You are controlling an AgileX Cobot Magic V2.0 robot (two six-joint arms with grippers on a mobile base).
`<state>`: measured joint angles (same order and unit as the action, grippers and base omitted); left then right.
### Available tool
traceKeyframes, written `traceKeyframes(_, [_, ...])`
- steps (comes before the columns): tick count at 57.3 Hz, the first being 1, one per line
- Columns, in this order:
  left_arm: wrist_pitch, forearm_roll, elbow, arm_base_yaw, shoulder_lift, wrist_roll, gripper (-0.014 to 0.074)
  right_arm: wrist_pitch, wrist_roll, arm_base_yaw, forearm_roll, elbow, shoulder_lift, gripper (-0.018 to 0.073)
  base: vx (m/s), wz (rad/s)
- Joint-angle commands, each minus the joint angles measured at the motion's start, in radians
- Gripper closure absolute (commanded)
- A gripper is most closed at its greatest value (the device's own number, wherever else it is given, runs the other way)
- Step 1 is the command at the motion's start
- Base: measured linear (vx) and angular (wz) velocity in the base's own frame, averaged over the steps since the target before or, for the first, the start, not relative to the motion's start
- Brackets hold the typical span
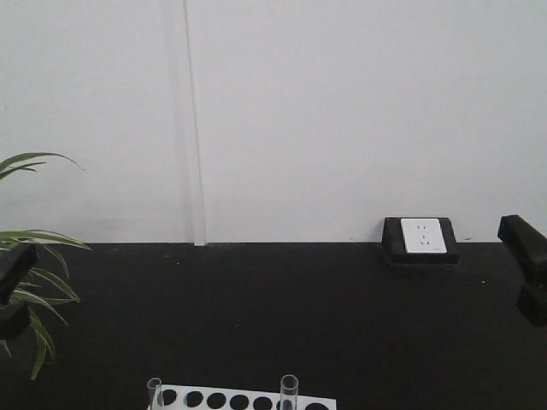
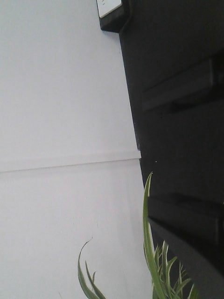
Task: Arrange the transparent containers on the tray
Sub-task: 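Lower the left gripper onto a clear glass tube in the rack and close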
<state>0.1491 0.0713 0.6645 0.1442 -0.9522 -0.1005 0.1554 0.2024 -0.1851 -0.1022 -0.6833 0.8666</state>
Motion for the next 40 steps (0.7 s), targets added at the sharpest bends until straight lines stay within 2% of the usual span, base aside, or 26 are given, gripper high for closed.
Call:
traceKeyframes(1, [0.088, -0.010, 0.038, 0.005, 0.009, -0.008, 0.0008, 0.092, -0.006, 0.003, 0.001, -0.037, -0.007, -0.0164, 0.00, 0.00])
traceKeyframes(9, [0.116, -0.010, 0.038, 0.005, 0.009, -0.019, 0.0007, 0.081, -0.079, 0.003, 0.001, -0.033, -0.006, -0.0155, 0.00, 0.00])
traceKeyframes(14, [0.114, -0.005, 0.016, 0.005, 0.009, -0.019, 0.0011, 0.037, -0.079, 0.003, 0.013, -0.033, -0.006, -0.0136, 0.00, 0.00])
traceKeyframes(22, [0.164, 0.034, -0.108, 0.009, 0.013, -0.024, 0.0011, 0.026, -0.079, 0.003, 0.029, 0.005, -0.006, -0.0085, 0.00, 0.00])
traceKeyframes(26, [0.228, 0.076, -0.203, 0.030, 0.024, -0.045, 0.0011, 0.054, -0.079, 0.003, 0.033, 0.050, -0.006, -0.0057, 0.00, 0.00])
traceKeyframes(31, [0.345, 0.160, -0.312, 0.065, 0.024, -0.100, 0.0011, 0.113, -0.080, 0.003, 0.035, 0.139, -0.006, -0.0018, 0.00, 0.00])
traceKeyframes(40, [0.586, 0.417, -0.407, 0.107, -0.014, -0.240, 0.0011, 0.253, -0.098, 0.003, 0.035, 0.276, -0.006, 0.0027, 0.00, 0.00])
